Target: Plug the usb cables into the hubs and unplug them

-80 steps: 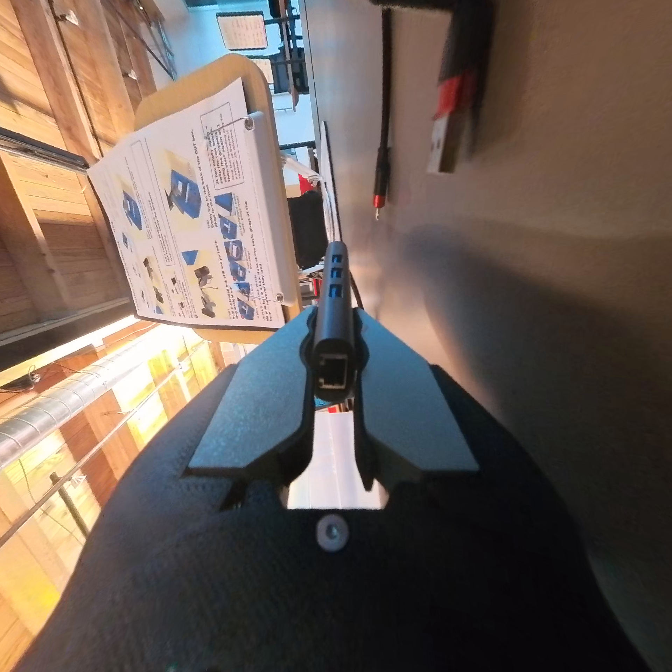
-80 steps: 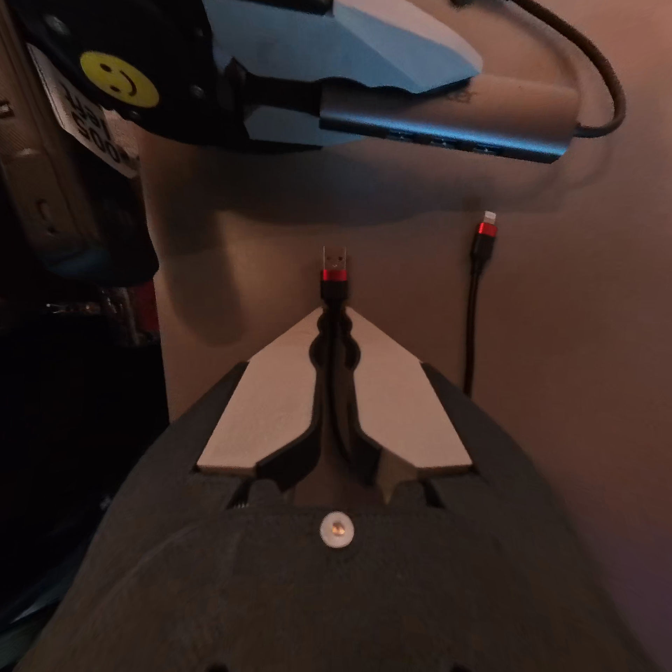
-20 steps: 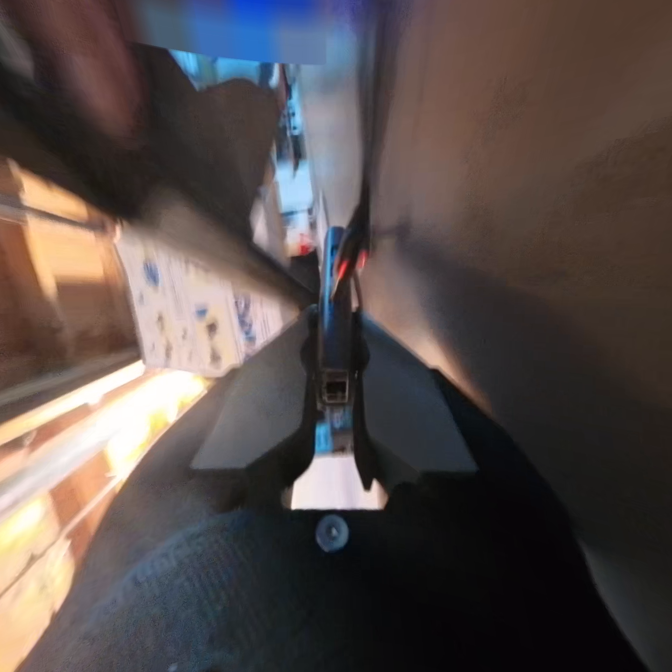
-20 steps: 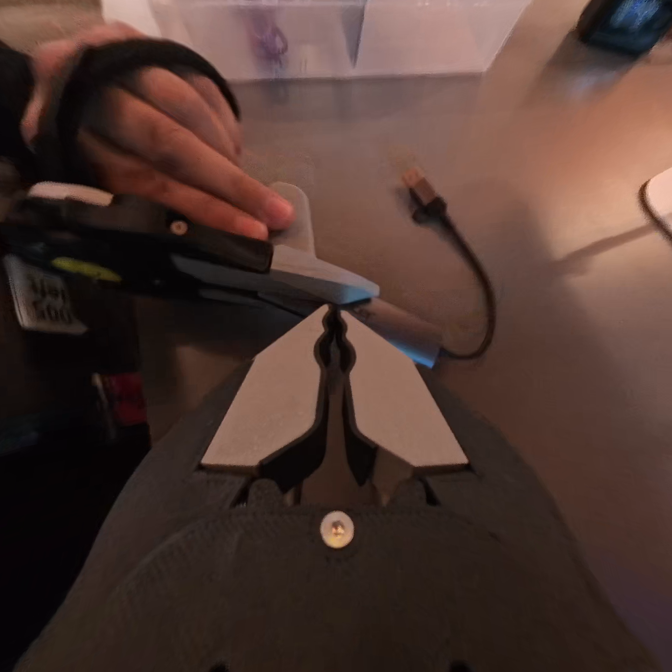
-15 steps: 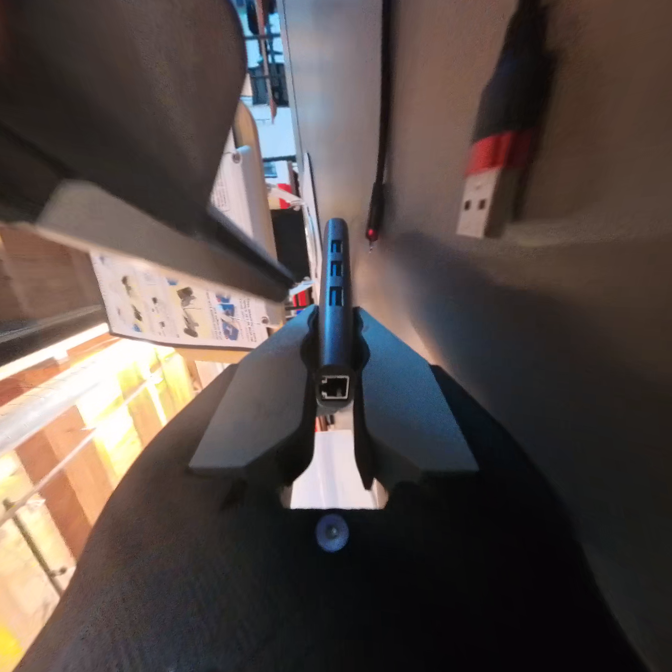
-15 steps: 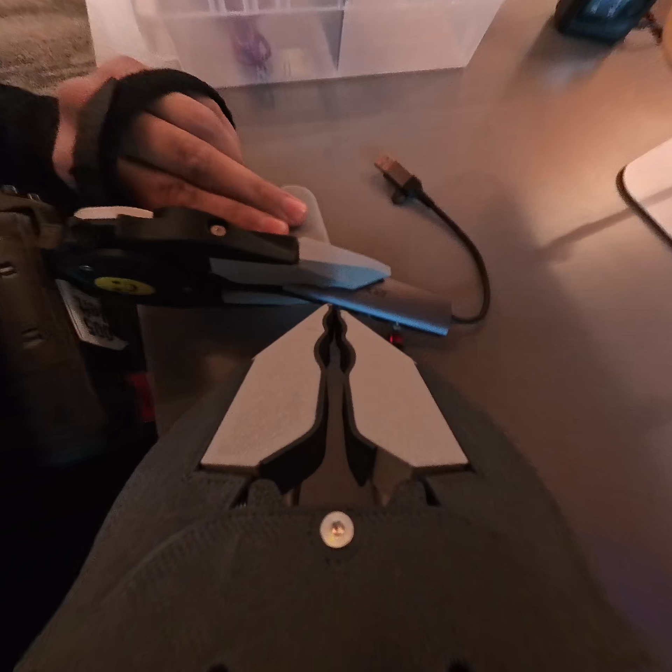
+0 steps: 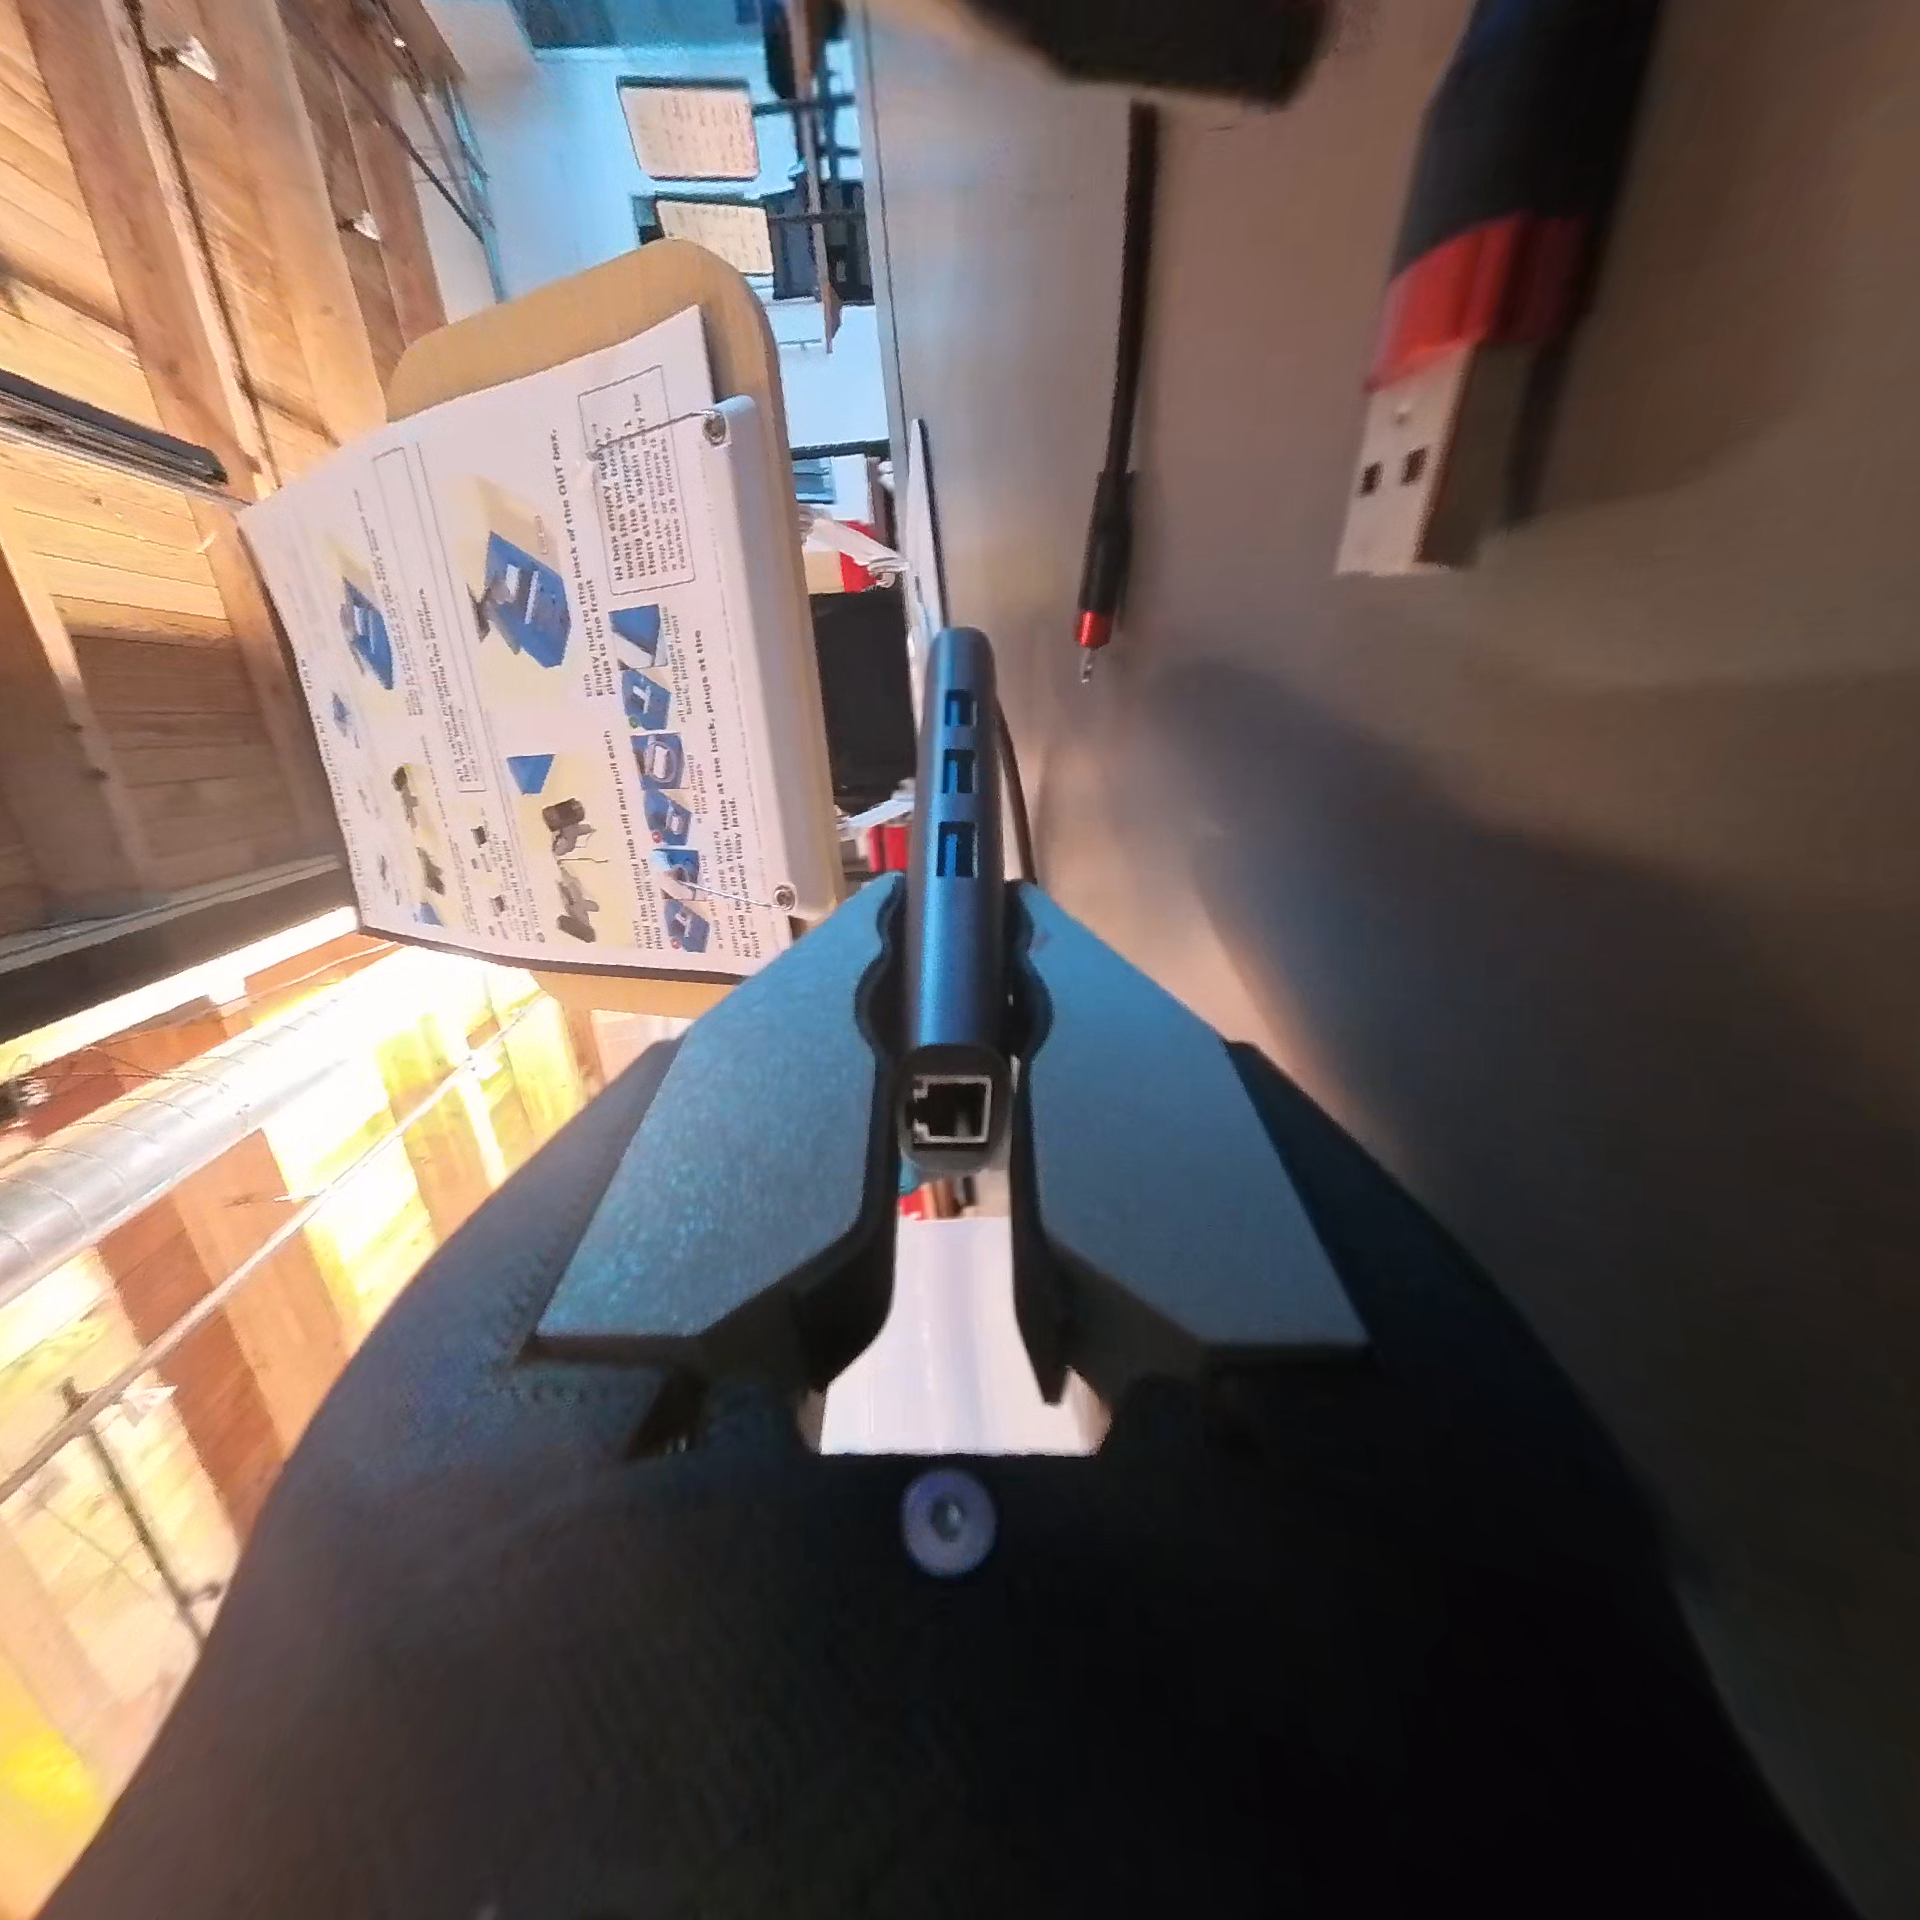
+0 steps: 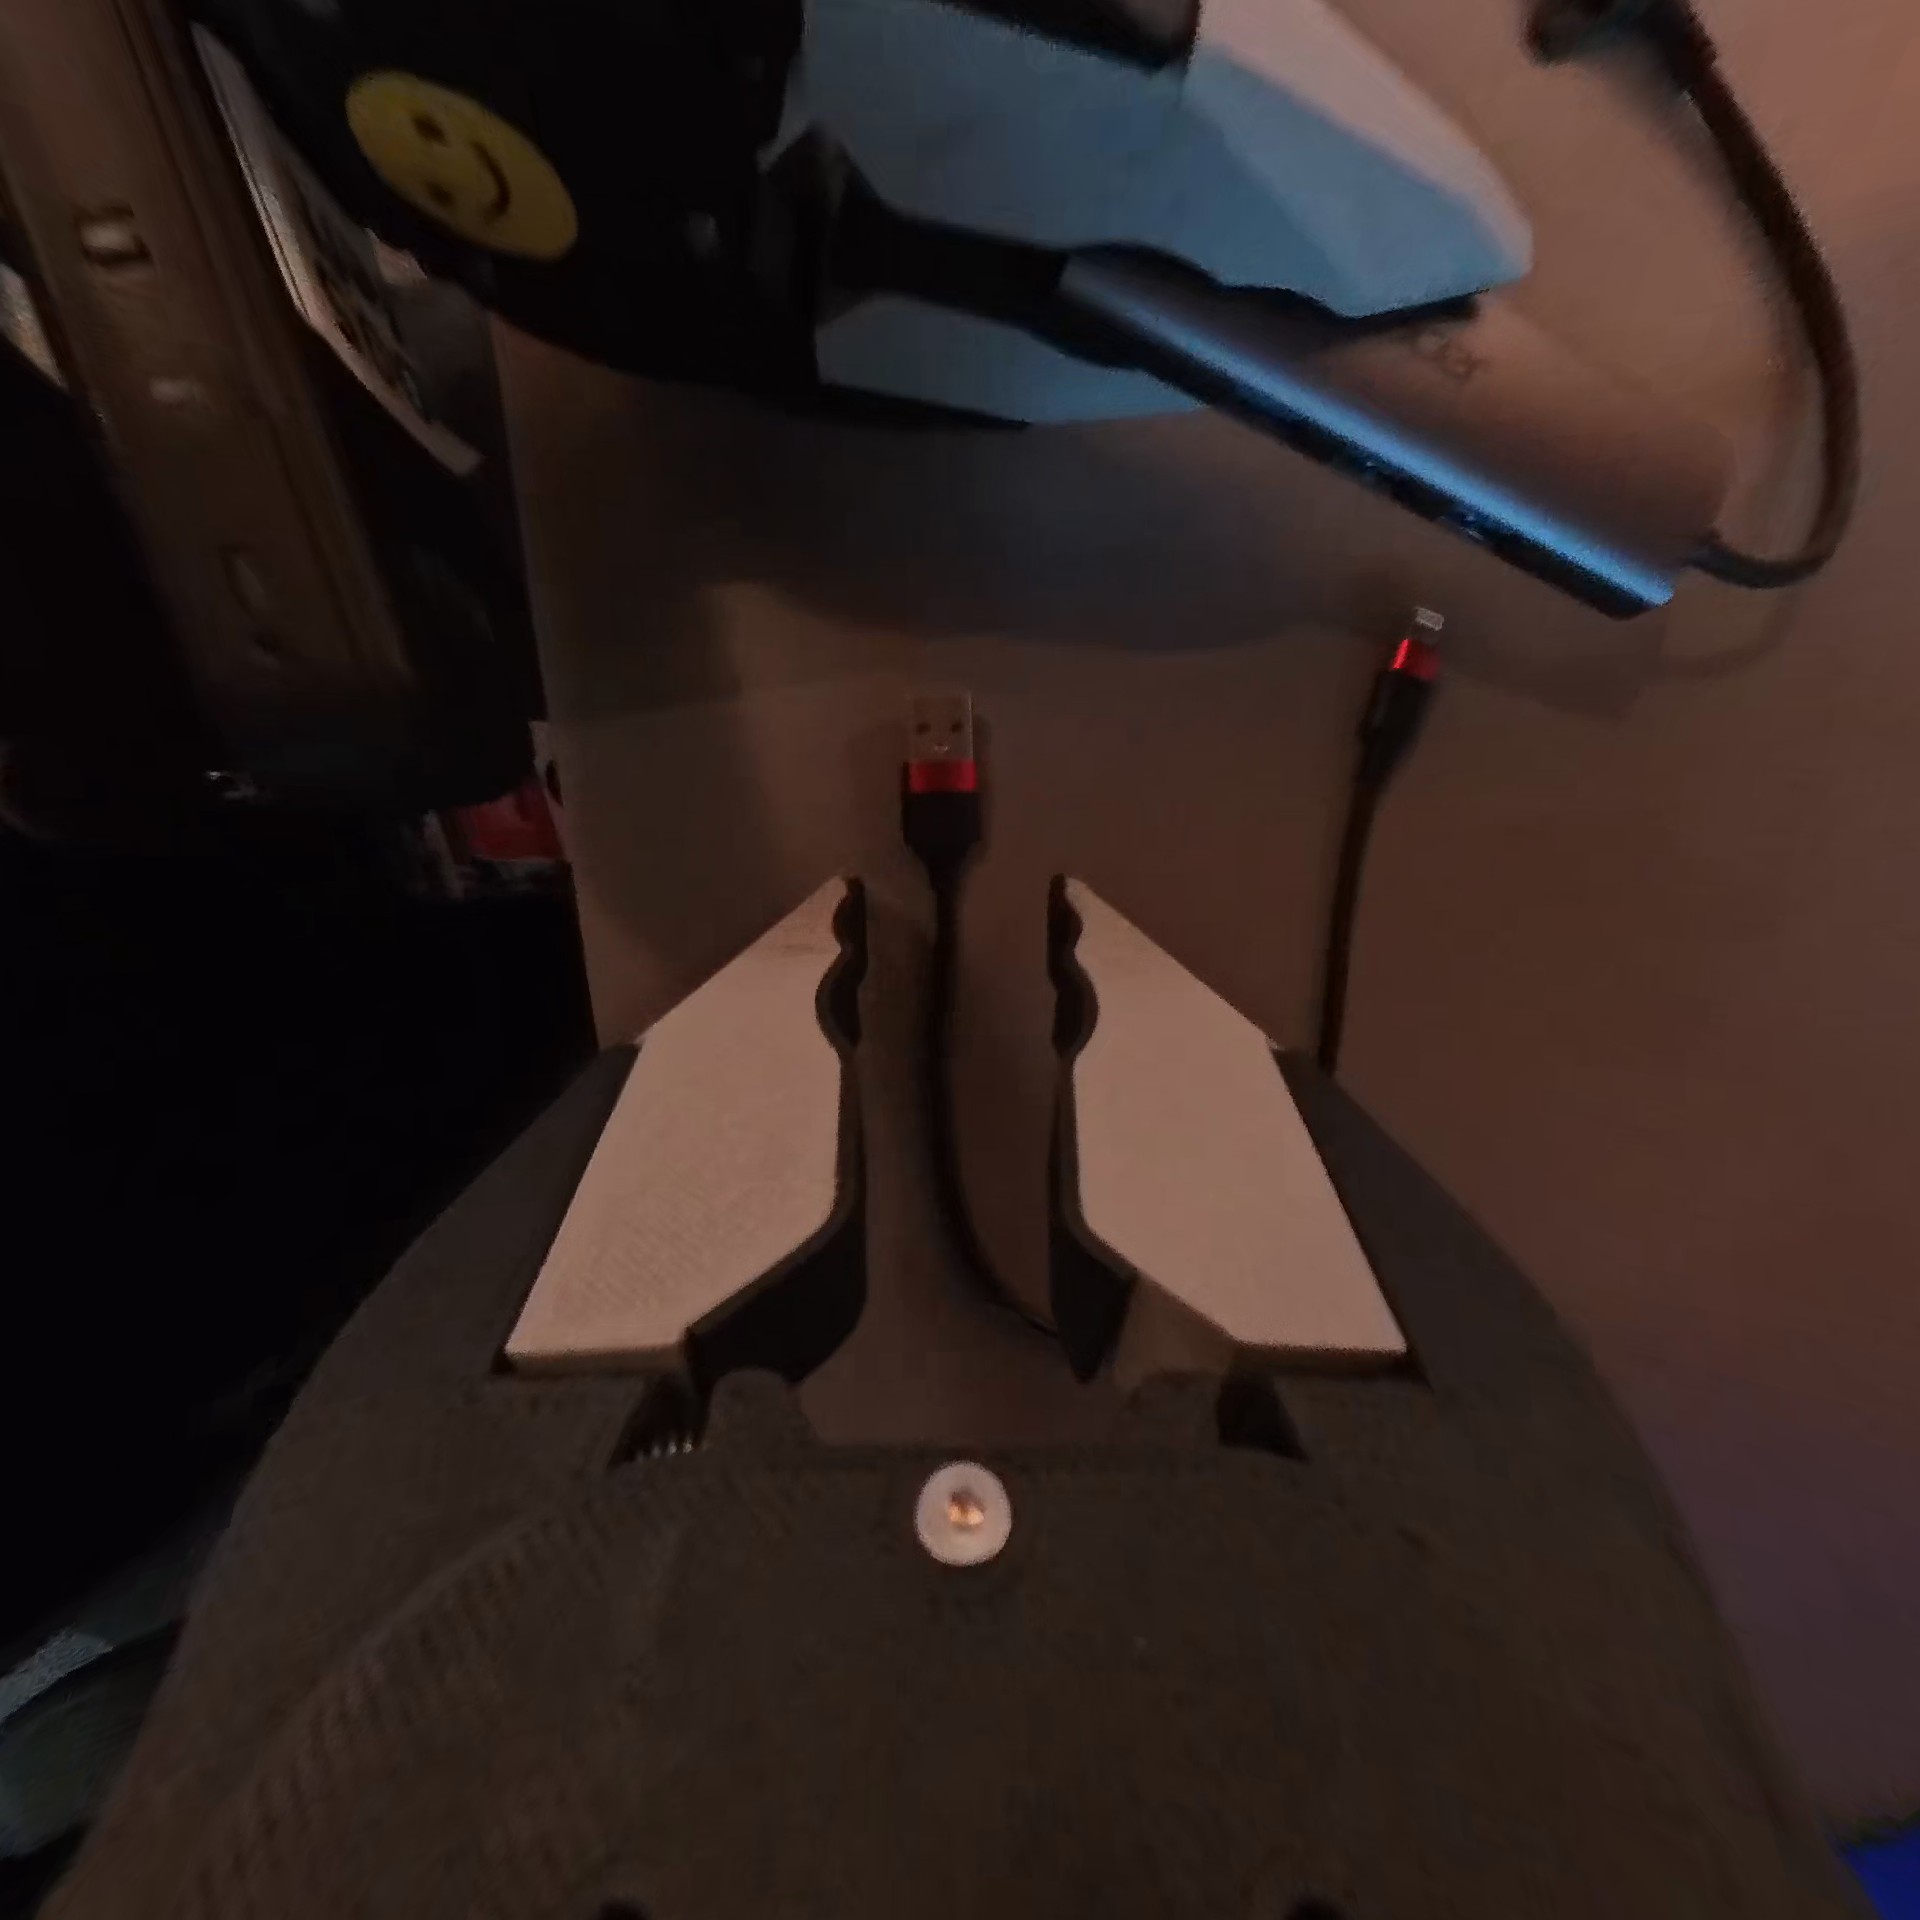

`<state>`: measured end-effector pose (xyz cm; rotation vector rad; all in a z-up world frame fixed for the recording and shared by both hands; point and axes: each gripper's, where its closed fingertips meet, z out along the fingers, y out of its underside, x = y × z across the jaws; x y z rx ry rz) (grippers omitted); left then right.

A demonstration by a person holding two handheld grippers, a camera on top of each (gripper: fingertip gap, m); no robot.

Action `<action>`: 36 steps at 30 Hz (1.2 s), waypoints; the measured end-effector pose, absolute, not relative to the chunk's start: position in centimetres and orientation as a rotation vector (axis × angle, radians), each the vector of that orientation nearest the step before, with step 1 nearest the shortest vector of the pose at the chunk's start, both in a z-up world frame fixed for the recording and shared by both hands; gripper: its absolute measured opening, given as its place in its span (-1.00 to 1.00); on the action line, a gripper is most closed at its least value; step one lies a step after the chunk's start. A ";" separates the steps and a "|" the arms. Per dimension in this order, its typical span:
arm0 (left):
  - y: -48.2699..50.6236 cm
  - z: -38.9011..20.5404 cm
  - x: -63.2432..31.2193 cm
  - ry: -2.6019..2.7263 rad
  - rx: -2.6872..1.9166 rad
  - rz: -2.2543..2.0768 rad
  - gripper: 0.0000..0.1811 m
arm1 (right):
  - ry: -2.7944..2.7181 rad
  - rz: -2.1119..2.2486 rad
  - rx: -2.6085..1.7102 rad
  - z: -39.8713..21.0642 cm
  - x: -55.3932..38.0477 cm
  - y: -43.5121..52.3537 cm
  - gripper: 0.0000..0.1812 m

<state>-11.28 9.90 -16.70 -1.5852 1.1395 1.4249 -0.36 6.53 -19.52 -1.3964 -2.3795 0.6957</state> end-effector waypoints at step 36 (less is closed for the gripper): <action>10.1 -16.2 -11.1 1.143 -1.541 1.500 -0.85 | -2.032 0.698 -1.571 -17.3 -6.4 8.2 -0.86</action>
